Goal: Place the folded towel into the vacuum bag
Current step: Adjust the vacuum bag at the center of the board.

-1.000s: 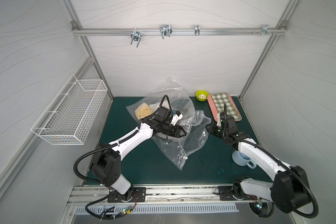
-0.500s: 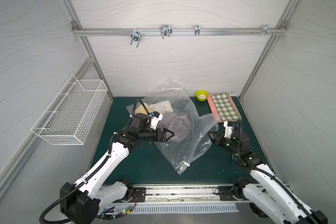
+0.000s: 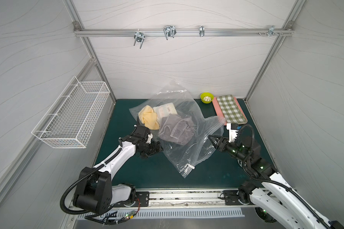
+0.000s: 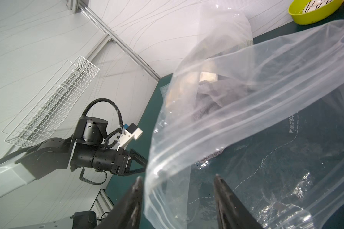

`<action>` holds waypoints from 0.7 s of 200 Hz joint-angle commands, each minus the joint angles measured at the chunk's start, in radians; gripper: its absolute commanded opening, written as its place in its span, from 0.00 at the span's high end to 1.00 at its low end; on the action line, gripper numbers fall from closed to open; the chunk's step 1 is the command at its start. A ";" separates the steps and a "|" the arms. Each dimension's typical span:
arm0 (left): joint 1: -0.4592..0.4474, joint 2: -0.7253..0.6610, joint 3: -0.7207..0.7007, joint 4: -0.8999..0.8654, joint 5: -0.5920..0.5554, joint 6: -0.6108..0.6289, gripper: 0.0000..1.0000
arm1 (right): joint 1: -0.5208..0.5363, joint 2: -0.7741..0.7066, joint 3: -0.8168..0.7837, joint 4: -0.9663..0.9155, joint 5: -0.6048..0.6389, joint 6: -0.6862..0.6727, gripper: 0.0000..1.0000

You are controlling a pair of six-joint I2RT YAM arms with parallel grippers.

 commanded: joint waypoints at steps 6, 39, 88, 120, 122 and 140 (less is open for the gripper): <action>-0.064 0.048 0.042 0.013 -0.033 0.036 0.09 | 0.055 -0.013 -0.005 -0.028 0.040 0.020 0.42; -0.175 0.158 0.116 0.019 -0.059 0.069 0.09 | 0.113 -0.017 0.000 -0.023 0.091 0.000 0.42; -0.250 0.321 0.220 0.071 -0.033 0.071 0.09 | 0.116 0.113 0.022 0.019 0.133 0.025 0.50; -0.250 0.384 0.261 0.113 -0.028 0.053 0.23 | 0.079 0.258 0.043 0.041 0.205 0.052 0.96; -0.250 0.387 0.262 0.118 -0.030 0.052 0.26 | 0.072 0.264 0.044 0.040 0.208 0.057 0.98; -0.250 0.427 0.285 0.153 -0.050 0.041 0.57 | -0.018 0.331 0.020 0.045 0.194 0.105 1.00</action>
